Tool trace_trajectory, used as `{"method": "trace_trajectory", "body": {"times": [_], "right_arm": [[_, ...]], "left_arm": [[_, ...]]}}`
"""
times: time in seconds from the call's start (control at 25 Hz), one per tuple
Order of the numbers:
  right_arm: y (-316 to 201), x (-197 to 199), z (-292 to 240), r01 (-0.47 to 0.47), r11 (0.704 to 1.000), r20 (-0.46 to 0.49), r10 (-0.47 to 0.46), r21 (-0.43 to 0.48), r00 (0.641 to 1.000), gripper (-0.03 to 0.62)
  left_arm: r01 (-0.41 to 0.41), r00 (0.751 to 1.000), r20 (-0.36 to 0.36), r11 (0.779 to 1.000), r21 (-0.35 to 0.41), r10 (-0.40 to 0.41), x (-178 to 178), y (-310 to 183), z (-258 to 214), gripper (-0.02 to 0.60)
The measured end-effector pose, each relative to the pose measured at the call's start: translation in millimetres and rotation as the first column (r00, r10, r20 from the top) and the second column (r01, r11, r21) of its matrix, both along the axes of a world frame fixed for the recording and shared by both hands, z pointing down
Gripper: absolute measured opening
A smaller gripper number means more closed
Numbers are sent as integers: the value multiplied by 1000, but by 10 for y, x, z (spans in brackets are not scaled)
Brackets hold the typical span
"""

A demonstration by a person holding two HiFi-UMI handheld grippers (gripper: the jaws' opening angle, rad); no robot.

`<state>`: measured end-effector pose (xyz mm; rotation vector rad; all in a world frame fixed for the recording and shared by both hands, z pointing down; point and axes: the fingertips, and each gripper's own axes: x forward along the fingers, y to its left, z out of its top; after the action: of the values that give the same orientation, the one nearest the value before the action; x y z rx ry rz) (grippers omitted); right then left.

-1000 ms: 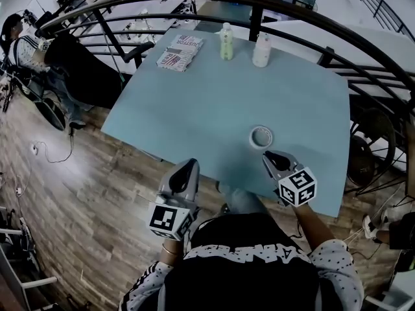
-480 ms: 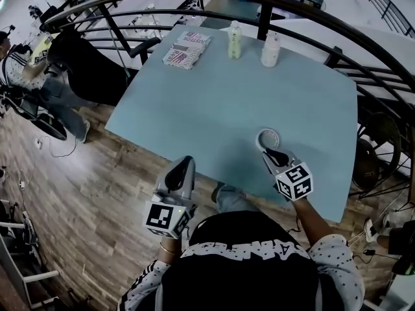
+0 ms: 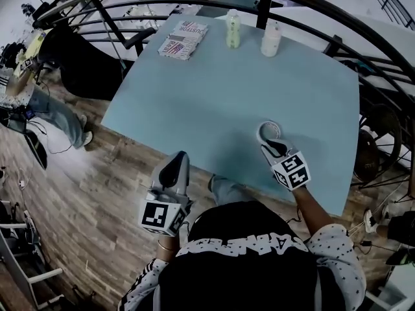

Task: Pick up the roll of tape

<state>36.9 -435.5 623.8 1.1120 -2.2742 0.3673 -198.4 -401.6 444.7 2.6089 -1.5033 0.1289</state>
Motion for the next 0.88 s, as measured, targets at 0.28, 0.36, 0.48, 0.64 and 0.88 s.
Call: {"method": "trace_trajectory", "body": {"times": [0.28,0.36,0.48,0.64,0.88], "right_arm": [[-88,54,112,7,1000,-41,-8,-24,999,83],[-141,78,143,10,1000,-52,-11,-27,999,87],[-185,75,197,21,999,-67,-23,-32,997,102],[-240,52,267,39,998,-90,-43,-41,995,118],[-262,55,393,82,995,-170,-91,-62,981,123]], "left_arm": [[13,1000,-4,1000,-22,-13,-36,-50,54,0],[9,1000,-8,1000,-18,-10,-18,-99,51,0],[7,1000,-12,1000,-22,-7,4,-126,54,0],[12,1000,-9,1000,-24,-13,1,-163,72,0],[17,1000,-8,1000,-24,-17,5,-184,80,0]]}}
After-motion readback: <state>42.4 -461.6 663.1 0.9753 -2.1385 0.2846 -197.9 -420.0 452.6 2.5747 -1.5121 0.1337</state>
